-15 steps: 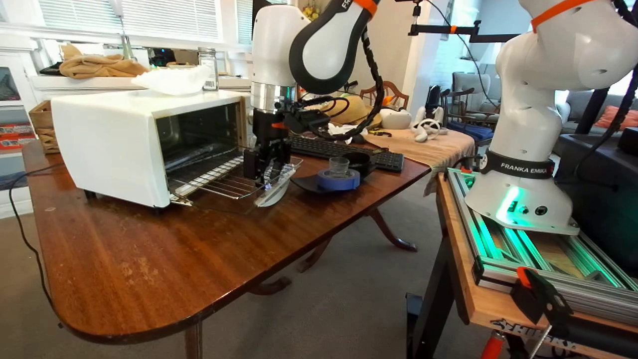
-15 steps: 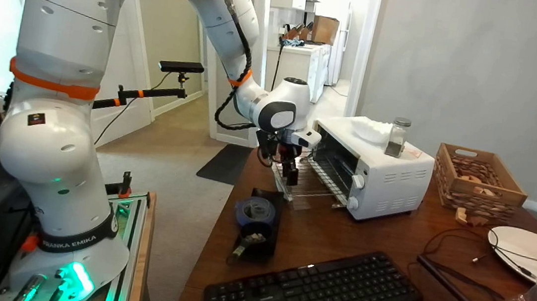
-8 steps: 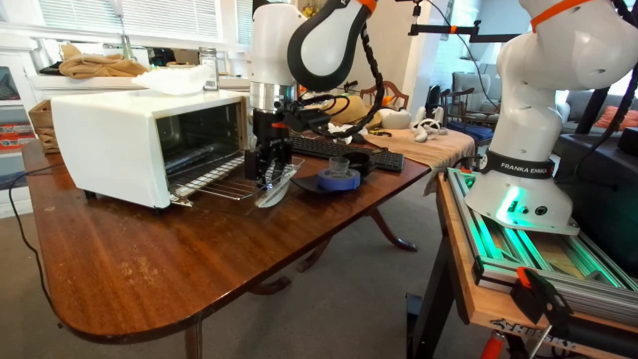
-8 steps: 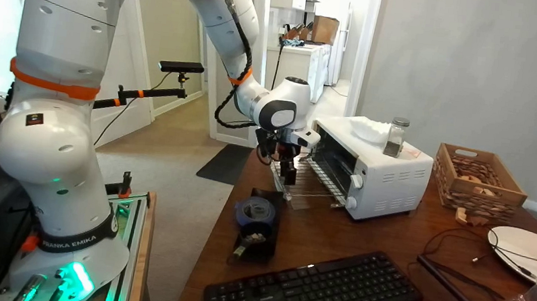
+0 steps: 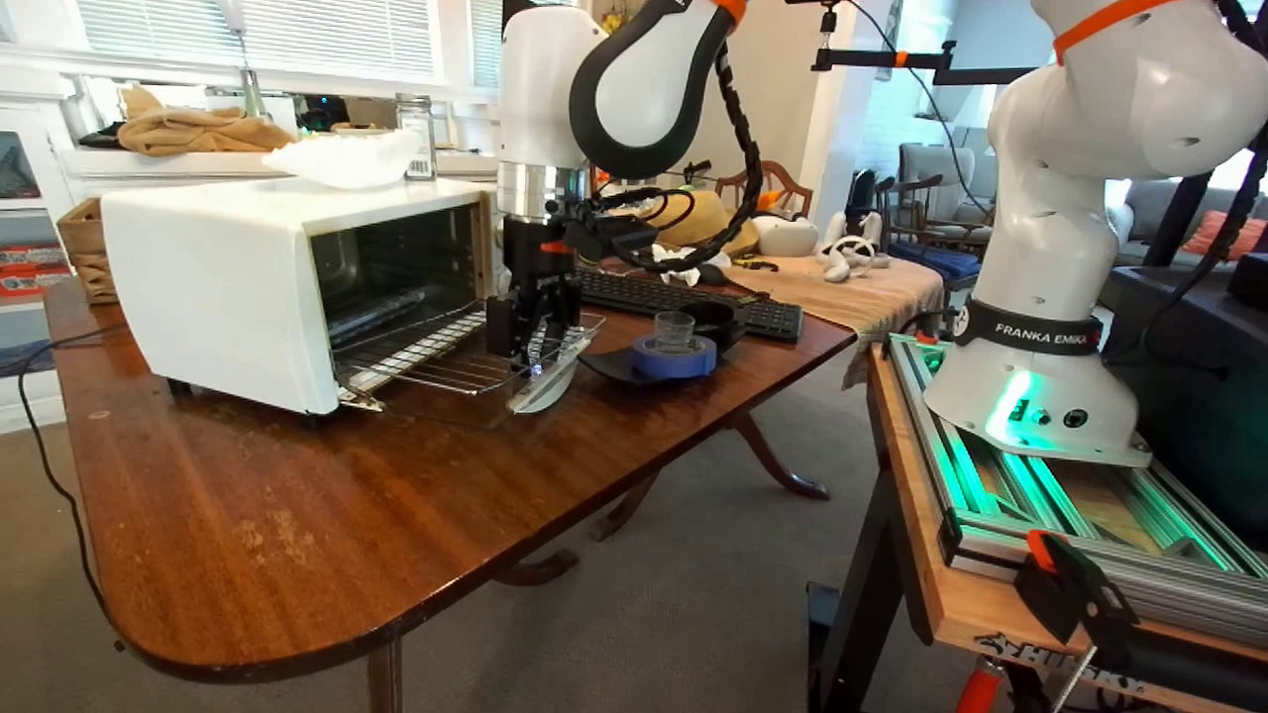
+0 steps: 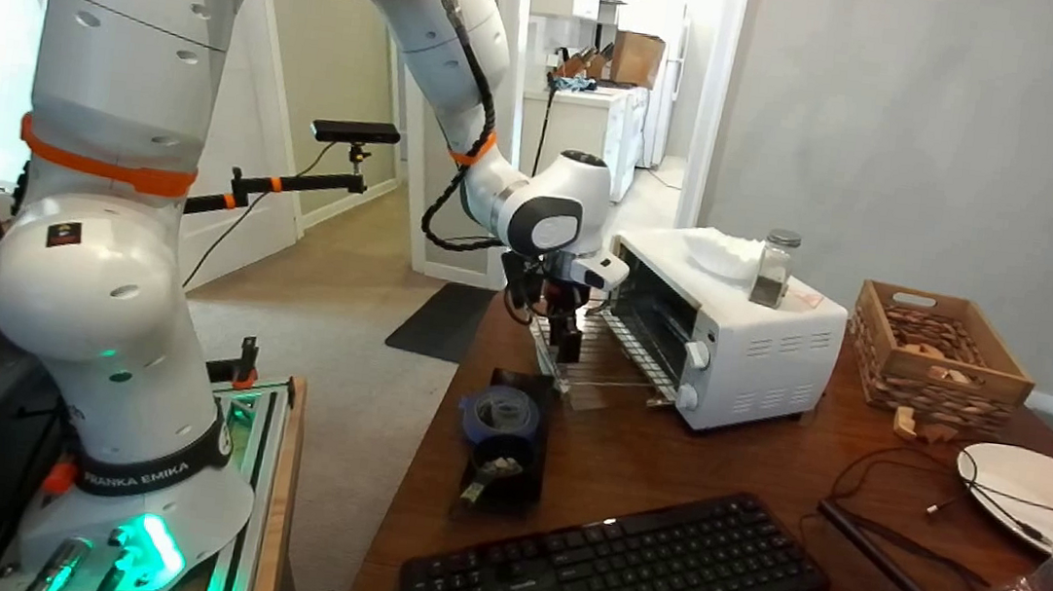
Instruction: Remove the grill rack from the oven and put it on the table
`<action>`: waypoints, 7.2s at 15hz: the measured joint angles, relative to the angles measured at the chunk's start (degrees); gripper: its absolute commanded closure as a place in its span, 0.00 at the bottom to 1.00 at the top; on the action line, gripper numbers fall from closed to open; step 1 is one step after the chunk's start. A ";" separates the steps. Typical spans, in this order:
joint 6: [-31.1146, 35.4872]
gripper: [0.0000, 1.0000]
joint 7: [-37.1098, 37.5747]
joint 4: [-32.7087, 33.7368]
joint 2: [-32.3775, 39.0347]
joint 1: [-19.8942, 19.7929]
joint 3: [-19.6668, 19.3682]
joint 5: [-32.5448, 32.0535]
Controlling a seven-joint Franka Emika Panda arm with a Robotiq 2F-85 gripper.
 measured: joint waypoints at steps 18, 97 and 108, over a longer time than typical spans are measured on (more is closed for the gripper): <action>-10.44 0.67 21.18 -2.29 -3.64 8.69 -2.69 -17.95; -10.01 0.67 5.34 -2.84 -3.36 -31.96 -17.50 25.05; -10.95 0.08 -0.02 -2.64 -2.72 -36.07 -18.16 29.67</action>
